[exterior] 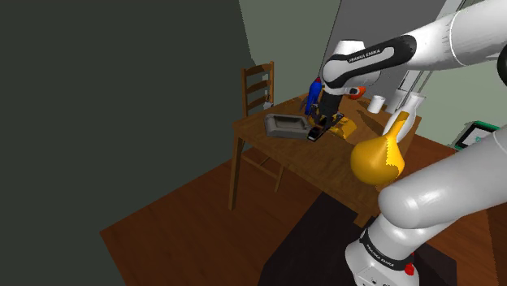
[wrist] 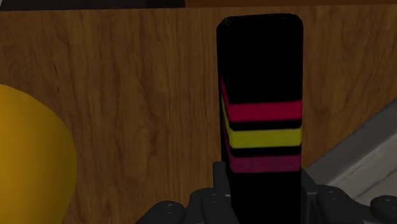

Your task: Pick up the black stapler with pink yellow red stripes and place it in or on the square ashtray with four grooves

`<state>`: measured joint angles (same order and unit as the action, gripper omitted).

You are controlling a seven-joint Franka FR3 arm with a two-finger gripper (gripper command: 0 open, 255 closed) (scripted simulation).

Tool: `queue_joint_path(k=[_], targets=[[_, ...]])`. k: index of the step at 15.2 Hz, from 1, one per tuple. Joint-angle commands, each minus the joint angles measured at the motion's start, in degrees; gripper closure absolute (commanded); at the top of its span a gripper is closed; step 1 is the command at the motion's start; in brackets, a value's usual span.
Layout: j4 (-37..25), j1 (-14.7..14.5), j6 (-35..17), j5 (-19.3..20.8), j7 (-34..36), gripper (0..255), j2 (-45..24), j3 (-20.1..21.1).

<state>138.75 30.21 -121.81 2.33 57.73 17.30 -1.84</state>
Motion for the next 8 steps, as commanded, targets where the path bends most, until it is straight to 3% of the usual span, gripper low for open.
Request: queue_joint_path(k=[1,8], targets=[[-4.8,-0.1,0.1,-0.2,0.0,255,-4.7,0.0],[-22.3,-0.9,2.1,-0.7,1.3,255,-20.3,0.9]])
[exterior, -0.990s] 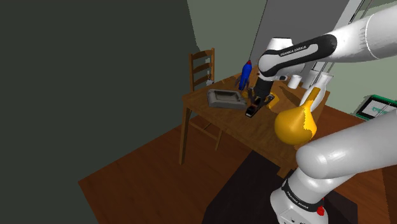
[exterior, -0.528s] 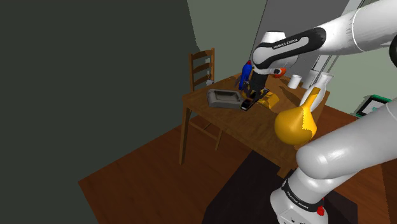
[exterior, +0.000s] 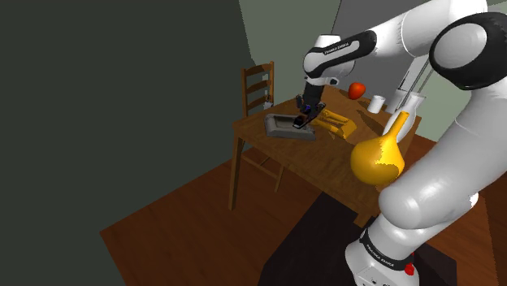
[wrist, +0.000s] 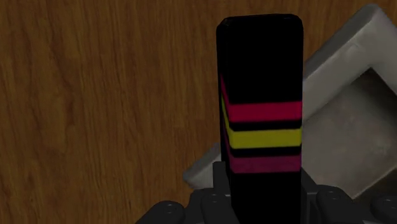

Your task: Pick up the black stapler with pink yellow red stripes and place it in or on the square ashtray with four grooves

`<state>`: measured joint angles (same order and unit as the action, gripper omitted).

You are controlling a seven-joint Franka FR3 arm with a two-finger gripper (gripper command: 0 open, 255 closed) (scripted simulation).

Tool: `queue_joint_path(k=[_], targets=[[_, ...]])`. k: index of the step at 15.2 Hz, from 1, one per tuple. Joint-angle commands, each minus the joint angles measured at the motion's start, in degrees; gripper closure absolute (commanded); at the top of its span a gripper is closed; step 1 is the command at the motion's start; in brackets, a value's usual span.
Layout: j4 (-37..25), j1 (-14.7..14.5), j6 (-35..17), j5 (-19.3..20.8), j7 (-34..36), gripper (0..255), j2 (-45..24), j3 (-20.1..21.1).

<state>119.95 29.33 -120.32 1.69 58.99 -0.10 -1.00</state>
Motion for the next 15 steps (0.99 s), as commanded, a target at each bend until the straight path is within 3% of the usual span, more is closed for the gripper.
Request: queue_joint_path(k=[1,6,15], targets=[[-6.3,-0.1,1.2,-0.1,0.2,255,-5.1,0.1],[-22.4,-0.6,5.4,-0.2,0.9,255,-17.0,0.5],[-18.7,-0.6,-0.7,-0.2,1.1,255,-19.3,0.5]])
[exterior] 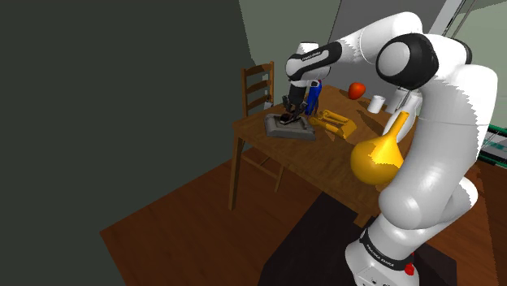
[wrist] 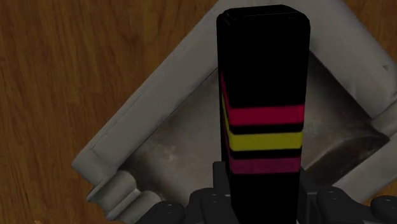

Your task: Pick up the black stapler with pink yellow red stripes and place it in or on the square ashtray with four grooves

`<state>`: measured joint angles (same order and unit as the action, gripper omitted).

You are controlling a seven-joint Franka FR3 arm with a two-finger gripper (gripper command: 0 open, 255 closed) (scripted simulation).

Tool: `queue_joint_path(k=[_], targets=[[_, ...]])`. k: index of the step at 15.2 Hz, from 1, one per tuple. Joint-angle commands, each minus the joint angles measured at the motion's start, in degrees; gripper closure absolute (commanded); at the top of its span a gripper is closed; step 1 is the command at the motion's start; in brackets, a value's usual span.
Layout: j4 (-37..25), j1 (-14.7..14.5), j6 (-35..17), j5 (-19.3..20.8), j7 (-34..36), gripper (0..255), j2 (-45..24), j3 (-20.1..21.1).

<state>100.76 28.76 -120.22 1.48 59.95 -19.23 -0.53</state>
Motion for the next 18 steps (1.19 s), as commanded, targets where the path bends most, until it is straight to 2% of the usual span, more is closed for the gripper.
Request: queue_joint_path(k=[1,3,11,12,17,18], targets=[[0.9,-0.1,-1.4,0.0,0.1,255,-0.5,0.0],[1.6,0.0,-2.8,0.0,0.2,255,-1.2,0.0],[1.6,-0.1,-2.8,0.0,0.2,255,-1.2,0.0],[1.6,-0.1,-2.7,0.0,0.2,0,-1.1,0.0],[1.6,-0.1,-2.8,0.0,0.2,0,-1.2,0.0],[0.8,-0.1,-1.2,0.0,0.1,0,-0.4,0.0]])
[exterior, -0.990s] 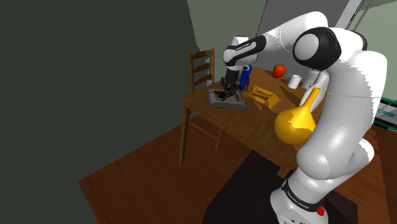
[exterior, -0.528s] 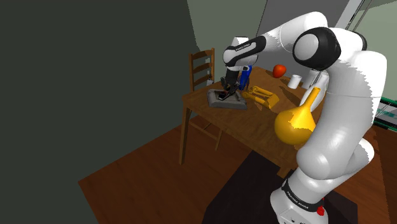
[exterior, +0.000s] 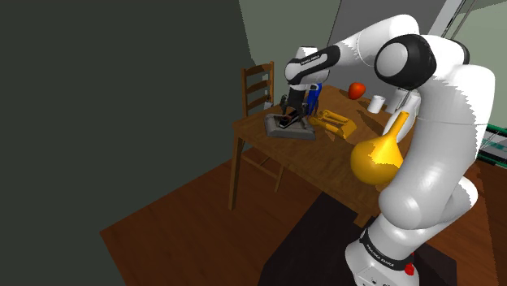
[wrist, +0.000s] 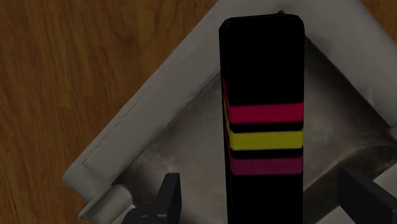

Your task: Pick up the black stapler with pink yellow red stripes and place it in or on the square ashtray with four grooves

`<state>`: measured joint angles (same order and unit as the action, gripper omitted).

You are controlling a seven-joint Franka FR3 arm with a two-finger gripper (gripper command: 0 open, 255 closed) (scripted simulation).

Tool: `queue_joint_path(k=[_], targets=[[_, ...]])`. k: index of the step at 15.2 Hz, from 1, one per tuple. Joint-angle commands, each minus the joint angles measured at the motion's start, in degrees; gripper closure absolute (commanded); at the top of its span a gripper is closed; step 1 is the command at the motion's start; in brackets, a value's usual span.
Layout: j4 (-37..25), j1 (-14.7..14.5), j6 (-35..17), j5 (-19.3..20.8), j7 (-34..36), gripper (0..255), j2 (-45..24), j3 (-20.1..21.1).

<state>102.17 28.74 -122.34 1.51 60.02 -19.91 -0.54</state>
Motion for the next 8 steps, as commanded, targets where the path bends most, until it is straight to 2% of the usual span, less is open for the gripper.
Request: queue_joint_path(k=[1,3,8], targets=[[-1.5,-0.1,2.6,0.0,0.1,0,1.1,0.0],[-3.4,-0.1,5.6,0.0,0.0,0,2.3,0.1],[-3.4,-0.1,5.6,0.0,0.0,0,2.3,0.1]])
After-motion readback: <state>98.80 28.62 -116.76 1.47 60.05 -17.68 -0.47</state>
